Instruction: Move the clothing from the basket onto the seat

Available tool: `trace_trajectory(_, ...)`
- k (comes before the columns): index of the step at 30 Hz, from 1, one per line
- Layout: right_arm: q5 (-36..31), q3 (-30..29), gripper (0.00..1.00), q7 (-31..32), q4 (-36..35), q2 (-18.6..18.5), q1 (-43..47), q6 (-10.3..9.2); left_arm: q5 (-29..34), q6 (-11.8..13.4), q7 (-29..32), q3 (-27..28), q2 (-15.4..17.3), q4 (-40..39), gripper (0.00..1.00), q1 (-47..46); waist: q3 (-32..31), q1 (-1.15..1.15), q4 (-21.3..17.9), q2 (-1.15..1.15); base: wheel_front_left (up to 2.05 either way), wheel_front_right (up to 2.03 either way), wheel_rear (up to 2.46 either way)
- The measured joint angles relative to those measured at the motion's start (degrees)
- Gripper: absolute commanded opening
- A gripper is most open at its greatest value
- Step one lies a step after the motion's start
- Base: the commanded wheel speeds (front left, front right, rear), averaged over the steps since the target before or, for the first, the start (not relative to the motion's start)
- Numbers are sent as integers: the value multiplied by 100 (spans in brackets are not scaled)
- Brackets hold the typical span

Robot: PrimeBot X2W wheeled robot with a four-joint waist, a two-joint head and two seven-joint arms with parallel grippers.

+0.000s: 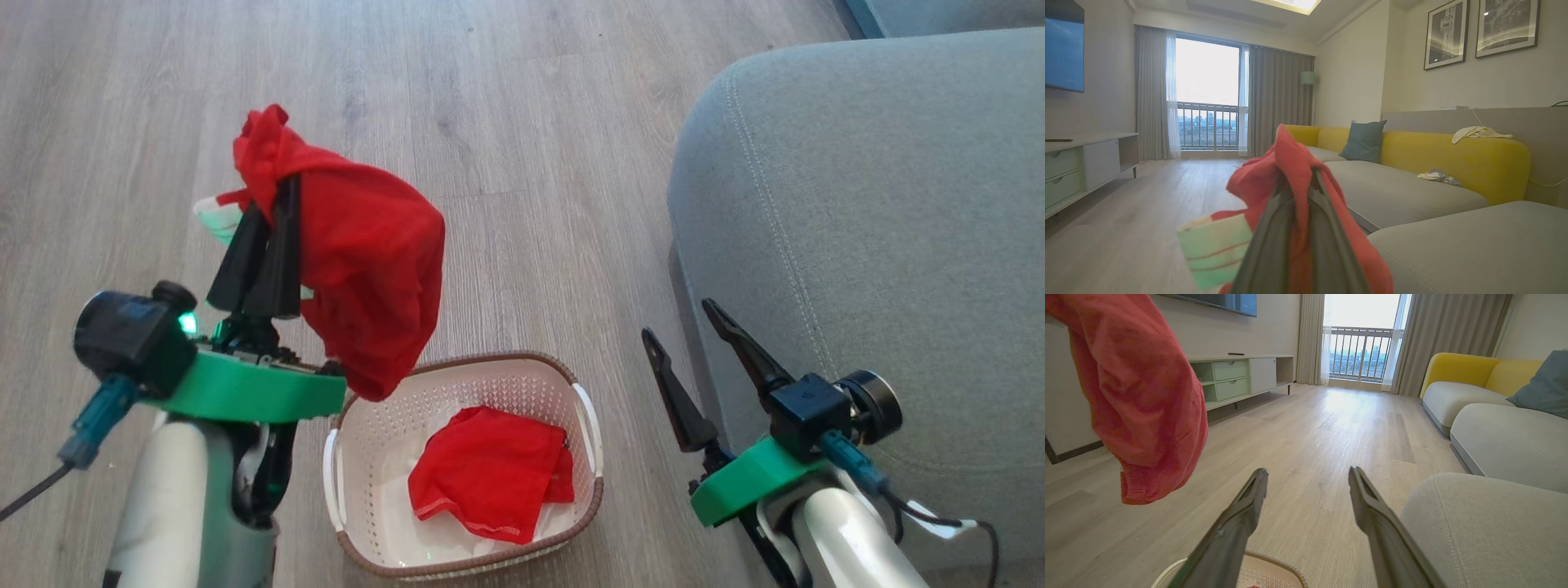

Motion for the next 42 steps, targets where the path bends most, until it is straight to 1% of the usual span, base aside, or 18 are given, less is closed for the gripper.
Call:
trace_trajectory(3, 60, 178, 100, 0, -191, -109, -1, 0, -149, -1, -1, 0, -1, -107, 0, -4, 11, 0, -14, 0, 0, 0, 0)
trace_trajectory(5, 4, 396, 100, 0, -374, -230, -5, 0, -168, -1, 0, -24, -1, -120, 0, -4, 24, 0, -18, 0, 0, 0, 0)
trace_trajectory(7, -5, 515, 100, 0, -511, -268, -5, 0, -180, -1, 0, -89, -1, -156, 0, -7, 35, 0, -20, 0, 0, 0, 0)
trace_trajectory(14, 2, 918, 100, 0, -889, -459, -53, 0, -187, -8, -1, -476, -2, -223, 0, -34, 113, 0, 0, 0, 0, 0, 0)
trace_trajectory(17, -16, 1110, 100, -1, -951, -547, -216, 0, -278, -26, 0, -695, -3, -242, 0, -44, 163, 0, 19, 0, 0, 0, 0)
trace_trajectory(23, -142, 1179, 100, -1, -950, -615, -458, 0, -279, -52, 0, -996, -3, -246, 0, -75, 222, 1, 67, 0, 0, 0, 0)
trace_trajectory(29, -404, 1180, 100, -1, -856, -617, -513, 0, -243, -52, 0, -1515, -1, -253, 0, -252, 269, 1, 155, 0, 0, 0, 0)
trace_trajectory(38, -628, 1109, 100, -1, -649, -613, -640, 0, -43, -52, 0, -2309, 13, -248, 0, -265, 280, 1, 240, 0, 0, 0, 0)
trace_trajectory(42, -631, 1195, 100, -1, -553, -628, -648, 0, -12, -52, 0, -2769, 182, -197, 0, -371, 277, 1, 246, 0, 0, 0, 0)
